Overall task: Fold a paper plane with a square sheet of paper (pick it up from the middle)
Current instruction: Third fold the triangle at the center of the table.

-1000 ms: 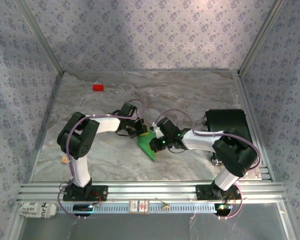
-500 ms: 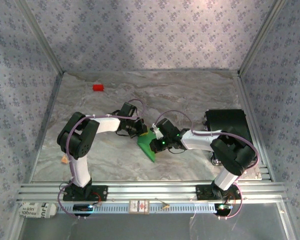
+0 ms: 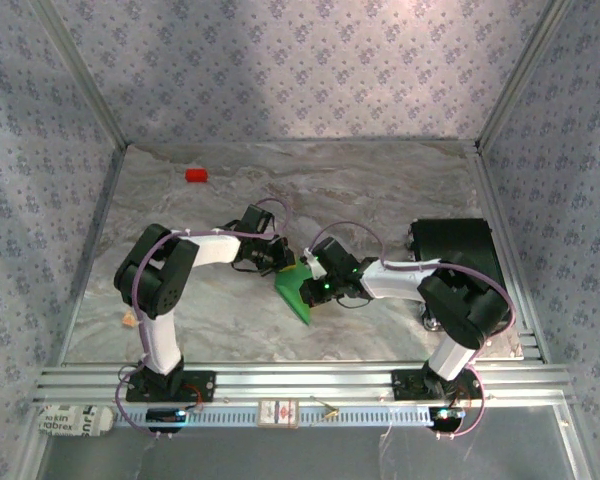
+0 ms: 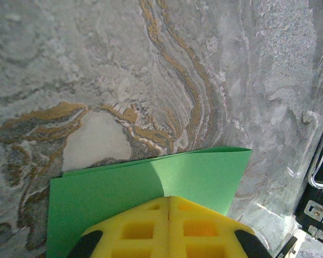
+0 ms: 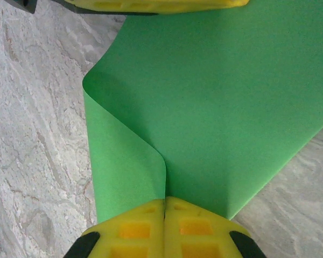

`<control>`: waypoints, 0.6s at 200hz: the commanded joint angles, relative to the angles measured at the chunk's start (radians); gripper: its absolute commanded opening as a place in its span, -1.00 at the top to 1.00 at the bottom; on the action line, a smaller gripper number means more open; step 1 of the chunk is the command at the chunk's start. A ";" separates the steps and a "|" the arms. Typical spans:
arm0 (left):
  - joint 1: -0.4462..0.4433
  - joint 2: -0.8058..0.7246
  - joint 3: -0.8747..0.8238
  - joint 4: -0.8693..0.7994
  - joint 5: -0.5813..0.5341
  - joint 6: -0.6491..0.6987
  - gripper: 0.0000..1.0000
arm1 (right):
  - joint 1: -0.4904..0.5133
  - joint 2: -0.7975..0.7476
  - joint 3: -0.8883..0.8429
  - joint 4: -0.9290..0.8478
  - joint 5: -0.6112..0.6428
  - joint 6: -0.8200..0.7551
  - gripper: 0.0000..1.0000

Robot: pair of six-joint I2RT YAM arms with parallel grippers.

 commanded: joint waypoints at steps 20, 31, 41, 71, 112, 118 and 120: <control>-0.011 0.020 -0.026 -0.045 -0.014 -0.006 0.95 | 0.006 0.018 0.020 0.011 -0.004 -0.008 0.92; -0.012 0.020 -0.027 -0.045 -0.015 -0.007 0.95 | 0.006 0.012 0.018 0.011 -0.006 -0.009 0.92; -0.011 0.018 -0.028 -0.044 -0.015 -0.007 0.95 | 0.007 0.003 0.015 0.017 -0.009 -0.009 0.92; -0.011 0.018 -0.028 -0.044 -0.013 -0.008 0.95 | 0.000 -0.018 -0.008 0.049 -0.032 -0.004 0.92; -0.012 0.015 -0.029 -0.044 -0.013 -0.009 0.95 | -0.003 -0.006 -0.013 0.056 -0.035 0.002 0.92; -0.012 0.015 -0.029 -0.043 -0.013 -0.009 0.95 | -0.003 -0.005 -0.013 0.054 -0.032 0.002 0.92; -0.012 0.015 -0.029 -0.044 -0.013 -0.008 0.95 | -0.003 -0.004 -0.012 0.053 -0.030 0.002 0.92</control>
